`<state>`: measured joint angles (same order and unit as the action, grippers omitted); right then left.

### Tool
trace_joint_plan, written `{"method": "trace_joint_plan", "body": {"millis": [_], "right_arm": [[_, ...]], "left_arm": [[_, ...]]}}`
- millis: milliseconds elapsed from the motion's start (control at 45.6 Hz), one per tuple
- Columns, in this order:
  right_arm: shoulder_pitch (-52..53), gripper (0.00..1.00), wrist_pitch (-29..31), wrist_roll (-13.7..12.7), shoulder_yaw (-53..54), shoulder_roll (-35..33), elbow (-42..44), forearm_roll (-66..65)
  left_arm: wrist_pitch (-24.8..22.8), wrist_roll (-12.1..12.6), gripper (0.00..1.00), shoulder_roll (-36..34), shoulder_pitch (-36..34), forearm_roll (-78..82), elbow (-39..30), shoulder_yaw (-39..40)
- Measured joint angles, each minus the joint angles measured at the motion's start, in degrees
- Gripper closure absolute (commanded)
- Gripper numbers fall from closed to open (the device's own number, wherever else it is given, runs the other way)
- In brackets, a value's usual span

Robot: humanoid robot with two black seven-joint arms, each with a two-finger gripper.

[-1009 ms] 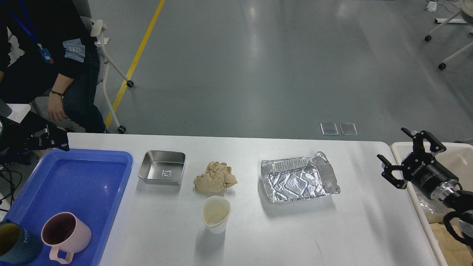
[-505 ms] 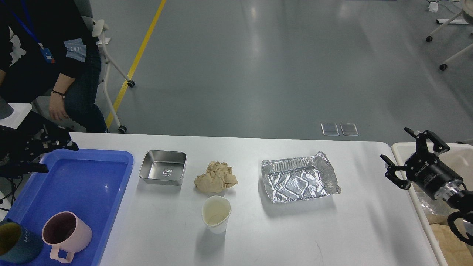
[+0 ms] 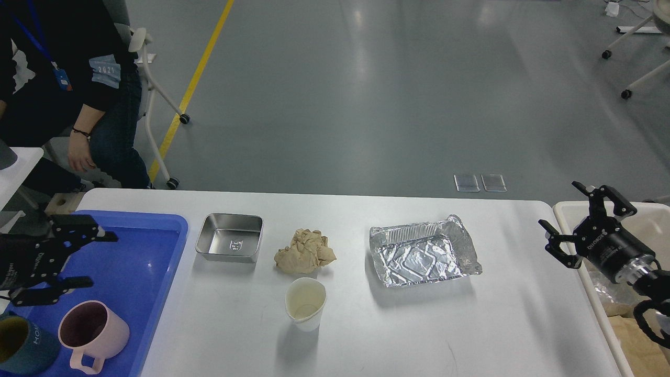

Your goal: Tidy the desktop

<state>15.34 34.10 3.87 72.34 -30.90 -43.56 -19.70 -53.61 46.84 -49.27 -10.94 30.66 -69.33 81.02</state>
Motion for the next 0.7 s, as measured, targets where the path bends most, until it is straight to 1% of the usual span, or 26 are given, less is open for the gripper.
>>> {"method": "trace_joint_plan", "body": {"millis": [176, 197, 329, 439, 702], "right_arm": [[-0.1, 0.00, 0.0, 0.0, 0.0, 0.0, 0.0, 0.0], [-0.1, 0.00, -0.1, 0.0, 0.0, 0.1, 0.0, 0.0], [-0.2, 0.00, -0.2, 0.0, 0.0, 0.1, 0.0, 0.0], [-0.4, 0.00, -0.2, 0.0, 0.0, 0.2, 0.0, 0.0], [-0.5, 0.00, -0.2, 0.0, 0.0, 0.5, -0.1, 0.0]], "left_arm": [[-0.1, -0.4, 0.03, -11.8, 0.9, -2.9, 0.1, -6.7], [-0.1, -0.6, 0.03, -14.5, 0.9, -5.3, 0.2, -8.1], [-0.3, -0.4, 0.03, -21.1, 0.8, -11.8, 0.2, -11.5], [-0.4, -0.2, 0.03, -23.5, -0.9, -13.3, 0.3, -12.2], [-0.2, -0.1, 0.03, -24.2, -9.0, -13.3, 0.6, -11.5]]}}
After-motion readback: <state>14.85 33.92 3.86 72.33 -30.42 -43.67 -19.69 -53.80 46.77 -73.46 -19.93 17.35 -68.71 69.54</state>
